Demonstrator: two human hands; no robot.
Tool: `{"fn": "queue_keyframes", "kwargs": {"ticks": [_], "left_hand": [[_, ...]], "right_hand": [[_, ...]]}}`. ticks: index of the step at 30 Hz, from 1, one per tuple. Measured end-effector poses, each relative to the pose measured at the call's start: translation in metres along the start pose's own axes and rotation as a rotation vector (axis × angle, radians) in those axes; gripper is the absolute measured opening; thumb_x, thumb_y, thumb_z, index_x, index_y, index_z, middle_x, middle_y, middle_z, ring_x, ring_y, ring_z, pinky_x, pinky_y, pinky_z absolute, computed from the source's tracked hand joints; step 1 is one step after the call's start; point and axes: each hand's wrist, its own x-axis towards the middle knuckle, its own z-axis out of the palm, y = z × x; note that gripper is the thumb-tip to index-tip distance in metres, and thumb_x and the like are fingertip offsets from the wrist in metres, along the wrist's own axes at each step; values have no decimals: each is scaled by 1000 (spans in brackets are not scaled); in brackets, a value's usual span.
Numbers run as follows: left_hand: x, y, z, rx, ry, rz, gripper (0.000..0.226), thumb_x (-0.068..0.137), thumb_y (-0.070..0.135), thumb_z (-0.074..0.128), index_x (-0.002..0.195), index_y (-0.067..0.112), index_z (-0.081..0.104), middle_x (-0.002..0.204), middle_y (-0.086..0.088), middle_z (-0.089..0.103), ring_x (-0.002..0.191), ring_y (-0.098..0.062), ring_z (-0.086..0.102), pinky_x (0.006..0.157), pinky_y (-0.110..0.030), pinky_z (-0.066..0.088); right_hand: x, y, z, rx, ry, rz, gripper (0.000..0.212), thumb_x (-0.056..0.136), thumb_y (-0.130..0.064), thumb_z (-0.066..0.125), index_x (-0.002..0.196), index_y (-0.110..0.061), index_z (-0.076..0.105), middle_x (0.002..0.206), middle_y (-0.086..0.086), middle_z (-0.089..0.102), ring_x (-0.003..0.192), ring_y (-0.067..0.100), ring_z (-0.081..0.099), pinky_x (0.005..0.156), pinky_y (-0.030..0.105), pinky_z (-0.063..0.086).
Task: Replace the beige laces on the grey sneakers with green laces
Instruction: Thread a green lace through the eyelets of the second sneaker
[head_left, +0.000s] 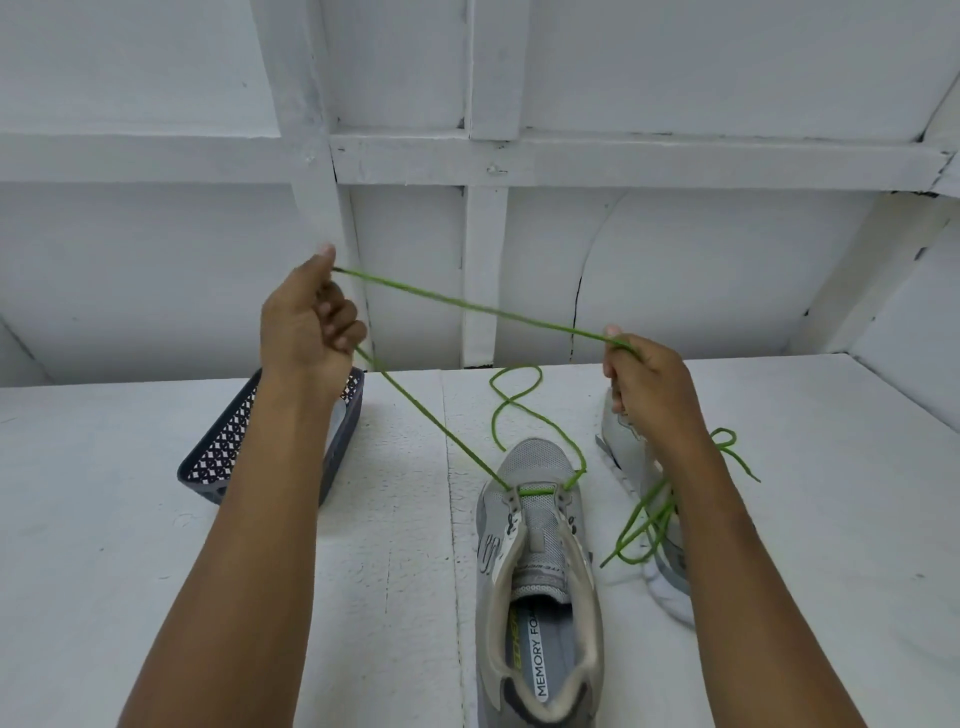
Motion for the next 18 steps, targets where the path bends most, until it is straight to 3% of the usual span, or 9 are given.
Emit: {"fn": "queue_keyframes", "kwargs": {"ticks": [2, 4, 5, 7, 9, 12, 14, 16, 18], "left_hand": [[8, -11, -6, 270, 125, 41, 32, 89, 25, 68, 68, 20, 45, 50, 7, 36, 42, -9, 27, 41, -22, 23], [15, -24, -6, 816, 104, 61, 19, 88, 28, 70, 78, 16, 60, 63, 3, 58, 55, -15, 50, 54, -28, 41], [14, -32, -5, 1111, 44, 44, 18, 87, 30, 70, 94, 14, 64, 85, -2, 66, 75, -21, 59, 69, -33, 48], [6, -43, 0, 1521, -138, 23, 51, 87, 34, 70, 132, 17, 53, 131, -11, 55, 119, -29, 52, 99, -43, 45], [-10, -49, 14, 1542, -427, 109, 71, 86, 39, 73, 147, 27, 39, 151, -5, 38, 138, -26, 36, 113, -45, 34], [-36, -60, 36, 1304, -848, 106, 67, 86, 39, 73, 145, 35, 42, 150, 12, 41, 136, -5, 37, 110, -25, 32], [-40, -69, 41, 1296, -910, 100, 43, 89, 38, 71, 130, 34, 58, 136, 14, 57, 124, -1, 50, 103, -23, 39], [-38, -71, 42, 1258, -874, 100, 12, 92, 32, 69, 104, 27, 68, 107, 11, 72, 101, -5, 65, 90, -26, 50], [-35, -71, 41, 1202, -821, 98, 4, 94, 26, 67, 91, 23, 68, 87, 7, 75, 84, -5, 69, 81, -26, 53]], "right_hand": [[1, 5, -3, 22, 6, 48, 48, 98, -44, 47, 61, -15, 48, 50, -4, 37, 52, 17, 35, 61, 32, 36], [2, 5, -4, 39, -32, 77, 48, 98, -47, 48, 58, -20, 47, 47, -8, 35, 46, 12, 31, 58, 29, 33], [1, 4, -2, 35, -65, 83, 48, 99, -47, 48, 58, -21, 47, 46, -9, 35, 43, 9, 30, 55, 27, 30], [-2, -1, 3, -3, -173, 72, 46, 99, -45, 49, 60, -20, 50, 46, -9, 35, 39, 7, 28, 50, 25, 25], [-5, -5, 8, -78, -319, 59, 42, 98, -40, 53, 63, -18, 54, 49, -8, 36, 40, 7, 28, 49, 24, 25], [-11, -8, 13, -138, -547, 82, 29, 95, -31, 59, 70, -17, 61, 54, -9, 43, 46, 8, 33, 47, 23, 27], [-14, -7, 14, -90, -626, 100, 23, 94, -27, 60, 75, -15, 61, 54, -11, 44, 47, 6, 34, 47, 21, 28], [-15, -4, 11, -6, -630, 114, 24, 98, -25, 55, 79, -13, 59, 55, -9, 43, 49, 8, 33, 48, 20, 29], [-17, 0, 5, 44, -625, 98, 26, 102, -26, 50, 84, -9, 60, 58, -6, 47, 53, 9, 39, 52, 21, 35]]}}
